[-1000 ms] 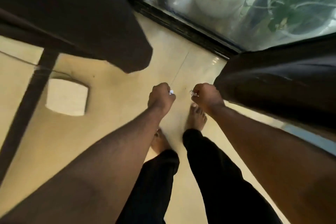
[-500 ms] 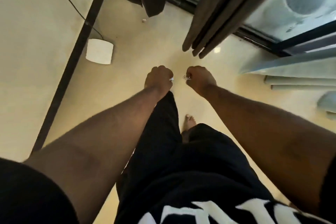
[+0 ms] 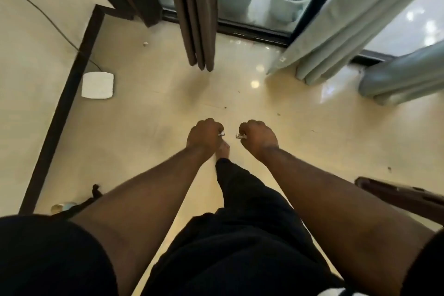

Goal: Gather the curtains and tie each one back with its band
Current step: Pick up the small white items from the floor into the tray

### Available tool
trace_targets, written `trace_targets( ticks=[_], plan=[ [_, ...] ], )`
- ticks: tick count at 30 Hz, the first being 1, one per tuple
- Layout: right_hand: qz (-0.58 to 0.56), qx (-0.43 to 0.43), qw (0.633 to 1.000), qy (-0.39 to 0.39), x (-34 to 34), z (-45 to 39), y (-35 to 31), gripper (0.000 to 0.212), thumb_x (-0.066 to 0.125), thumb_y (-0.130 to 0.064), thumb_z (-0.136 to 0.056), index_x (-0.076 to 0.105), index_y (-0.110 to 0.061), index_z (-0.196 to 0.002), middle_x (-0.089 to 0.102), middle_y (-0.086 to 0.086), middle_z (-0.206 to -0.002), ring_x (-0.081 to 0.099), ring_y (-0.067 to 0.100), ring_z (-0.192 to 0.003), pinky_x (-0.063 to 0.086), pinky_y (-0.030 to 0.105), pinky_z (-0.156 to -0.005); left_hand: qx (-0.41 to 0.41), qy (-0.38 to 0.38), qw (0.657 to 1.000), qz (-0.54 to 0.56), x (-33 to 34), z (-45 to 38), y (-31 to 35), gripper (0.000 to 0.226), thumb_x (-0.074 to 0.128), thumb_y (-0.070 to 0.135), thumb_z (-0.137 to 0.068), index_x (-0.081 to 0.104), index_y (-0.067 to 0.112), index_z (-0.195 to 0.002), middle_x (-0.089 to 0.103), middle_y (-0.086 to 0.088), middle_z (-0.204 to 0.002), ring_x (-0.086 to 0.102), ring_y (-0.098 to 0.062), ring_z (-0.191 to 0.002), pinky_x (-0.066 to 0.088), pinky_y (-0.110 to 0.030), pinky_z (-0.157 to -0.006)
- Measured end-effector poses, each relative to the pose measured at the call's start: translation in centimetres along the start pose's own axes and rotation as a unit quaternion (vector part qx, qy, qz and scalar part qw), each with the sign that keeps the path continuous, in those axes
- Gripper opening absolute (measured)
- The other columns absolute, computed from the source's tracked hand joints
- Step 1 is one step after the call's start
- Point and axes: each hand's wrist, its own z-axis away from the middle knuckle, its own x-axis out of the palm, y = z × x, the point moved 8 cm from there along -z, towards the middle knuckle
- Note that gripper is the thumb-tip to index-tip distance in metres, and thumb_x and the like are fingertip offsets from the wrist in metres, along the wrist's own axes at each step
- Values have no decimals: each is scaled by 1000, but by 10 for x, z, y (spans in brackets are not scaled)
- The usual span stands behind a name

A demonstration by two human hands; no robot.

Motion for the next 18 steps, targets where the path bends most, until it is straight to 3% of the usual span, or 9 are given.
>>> trace_targets(
  ticks=[7,14,18],
  plan=[
    [-32,74,996,22,27,151,99,17,56,-14,-91,67,-14,-103,62,9,-105,59,29,-100,51,36,-80,57,-6,997,43,89,93,99,26,60,18,-92,68,12,-116,64,-8,-119,60,-25,-107,39,-26,-78],
    [-97,183,976,58,15,302,228,16,57,-18,-90,67,-14,-101,62,9,-105,62,33,-95,50,36,-76,109,-62,991,55,157,167,241,18,60,22,-90,72,17,-102,70,-6,-104,64,-29,-95,37,-24,-67],
    [-119,240,959,95,4,372,315,17,57,-20,-91,66,-13,-104,62,10,-108,61,35,-99,47,34,-76,165,-86,982,28,201,194,345,18,61,21,-88,71,19,-102,69,-5,-105,64,-28,-95,47,-29,-73]
  ],
)
